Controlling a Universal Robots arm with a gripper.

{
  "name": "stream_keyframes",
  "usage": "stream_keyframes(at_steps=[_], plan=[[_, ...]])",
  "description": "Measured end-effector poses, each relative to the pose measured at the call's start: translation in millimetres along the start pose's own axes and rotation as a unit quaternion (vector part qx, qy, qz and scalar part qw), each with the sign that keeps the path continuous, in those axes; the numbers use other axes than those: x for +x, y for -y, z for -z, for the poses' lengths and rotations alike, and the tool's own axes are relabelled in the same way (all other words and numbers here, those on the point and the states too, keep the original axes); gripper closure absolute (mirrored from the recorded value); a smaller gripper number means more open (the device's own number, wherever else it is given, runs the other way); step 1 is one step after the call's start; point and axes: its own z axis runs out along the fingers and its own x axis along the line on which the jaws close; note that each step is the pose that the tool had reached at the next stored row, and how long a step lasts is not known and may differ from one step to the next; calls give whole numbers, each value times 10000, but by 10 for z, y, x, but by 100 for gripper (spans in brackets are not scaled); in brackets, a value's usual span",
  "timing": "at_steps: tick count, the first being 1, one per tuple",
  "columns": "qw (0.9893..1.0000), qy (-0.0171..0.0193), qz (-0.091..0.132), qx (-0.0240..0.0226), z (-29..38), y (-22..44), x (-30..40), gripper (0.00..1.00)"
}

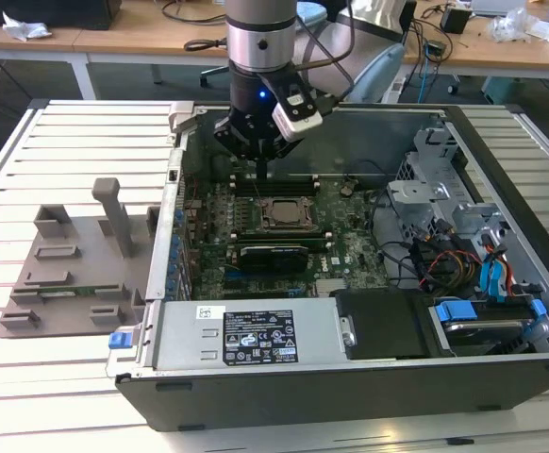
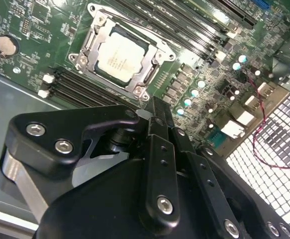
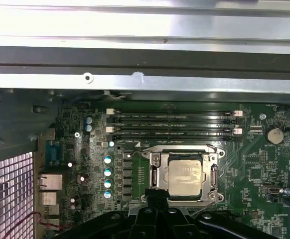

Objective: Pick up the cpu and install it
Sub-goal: 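Install the first cpu locking lever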

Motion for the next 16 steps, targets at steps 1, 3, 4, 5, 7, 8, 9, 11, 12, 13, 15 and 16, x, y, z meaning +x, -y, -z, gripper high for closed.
stream_keyframes(at_steps=[1, 3, 4, 5, 7, 8, 9, 11, 12, 13, 15, 16], plan=[[10000, 0, 0, 0, 0, 0, 10, 89], [10000, 0, 0, 0, 0, 0, 37, 89], [10000, 1, 0, -1, 0, -1, 46, 89], [10000, 0, 0, 0, 0, -1, 55, 89], [10000, 0, 0, 0, 0, 0, 71, 89], [10000, 0, 0, 0, 0, 0, 81, 89], [10000, 1, 0, -1, 0, -1, 89, 89], [10000, 0, 0, 0, 0, -1, 103, 89], [10000, 0, 0, 0, 0, -1, 109, 89], [10000, 0, 0, 0, -1, -2, 115, 89], [10000, 0, 0, 0, -2, -2, 122, 89], [10000, 0, 0, 0, -2, -3, 127, 89]])
